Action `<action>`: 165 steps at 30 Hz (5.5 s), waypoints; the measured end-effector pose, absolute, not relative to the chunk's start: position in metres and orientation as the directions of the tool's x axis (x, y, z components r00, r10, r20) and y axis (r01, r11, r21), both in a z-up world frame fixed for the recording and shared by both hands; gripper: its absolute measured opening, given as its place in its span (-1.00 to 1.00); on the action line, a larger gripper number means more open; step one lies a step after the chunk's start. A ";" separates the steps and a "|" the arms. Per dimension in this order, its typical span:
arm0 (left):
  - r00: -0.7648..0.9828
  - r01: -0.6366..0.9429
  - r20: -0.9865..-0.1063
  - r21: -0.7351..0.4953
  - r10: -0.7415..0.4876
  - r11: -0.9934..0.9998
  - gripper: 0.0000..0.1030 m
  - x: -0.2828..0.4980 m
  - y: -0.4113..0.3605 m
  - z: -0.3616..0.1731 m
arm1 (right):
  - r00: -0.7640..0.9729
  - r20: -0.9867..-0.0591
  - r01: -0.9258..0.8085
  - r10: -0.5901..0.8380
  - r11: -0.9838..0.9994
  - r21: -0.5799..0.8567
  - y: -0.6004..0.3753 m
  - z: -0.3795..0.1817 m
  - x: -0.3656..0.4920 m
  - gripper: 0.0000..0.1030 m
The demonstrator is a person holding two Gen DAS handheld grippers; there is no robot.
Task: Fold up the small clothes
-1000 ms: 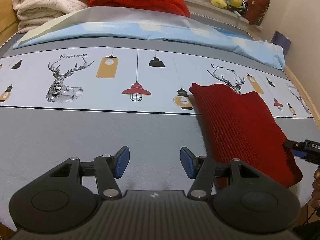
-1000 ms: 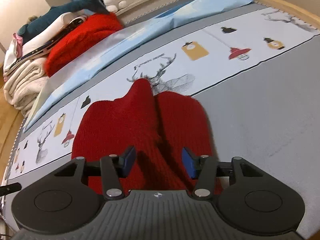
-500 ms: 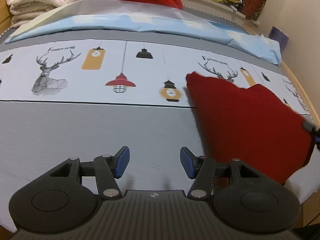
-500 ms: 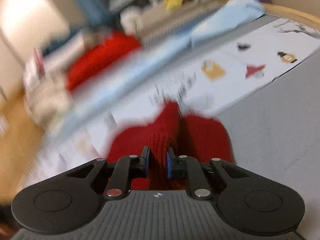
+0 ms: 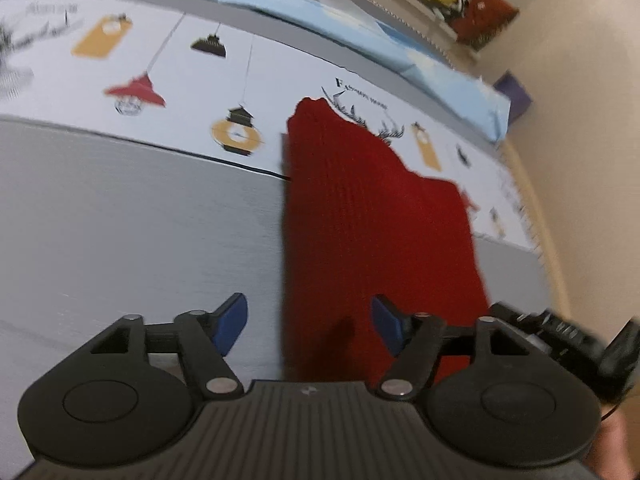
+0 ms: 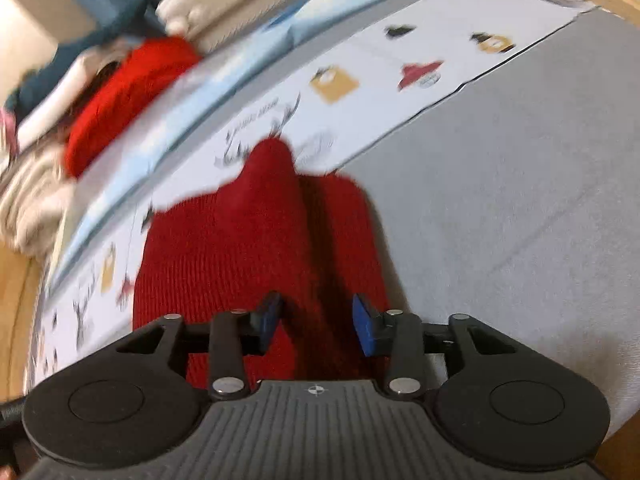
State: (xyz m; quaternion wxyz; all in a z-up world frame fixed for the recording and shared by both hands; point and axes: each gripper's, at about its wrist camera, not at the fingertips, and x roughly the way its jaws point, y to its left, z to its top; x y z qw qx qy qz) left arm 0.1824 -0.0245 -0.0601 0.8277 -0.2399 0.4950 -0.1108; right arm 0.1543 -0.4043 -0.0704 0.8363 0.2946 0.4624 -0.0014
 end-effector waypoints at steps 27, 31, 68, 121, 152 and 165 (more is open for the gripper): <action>0.481 -0.073 -0.721 -0.600 -0.499 0.796 0.17 0.229 -0.030 -0.087 | 0.524 -0.759 0.347 0.386 0.717 0.604 -0.376 -0.106 0.191 -0.23; 0.525 -0.111 -0.733 -0.562 -0.432 0.820 0.15 0.222 0.017 -0.064 | 0.527 -0.732 0.303 0.432 0.709 0.636 -0.341 -0.104 0.204 -0.26; 0.334 -0.057 -0.912 -0.273 -0.239 0.960 -0.03 0.175 0.092 -0.072 | 0.402 -0.748 -0.038 0.529 0.825 0.563 -0.214 -0.071 0.190 -0.56; 0.718 -0.125 -0.694 -0.038 0.064 0.991 0.77 -0.033 0.025 -0.002 | 0.670 -0.681 -0.294 0.296 0.948 0.123 -0.141 0.017 -0.001 0.55; 0.703 -0.133 -0.708 -0.046 0.062 0.990 0.77 -0.029 0.026 -0.010 | 0.655 -0.694 -0.296 0.299 0.947 0.127 -0.137 0.011 0.004 0.55; 0.703 -0.131 -0.709 -0.051 0.057 0.990 0.77 -0.029 0.028 -0.010 | 0.653 -0.695 -0.296 0.301 0.946 0.131 -0.139 0.010 0.005 0.55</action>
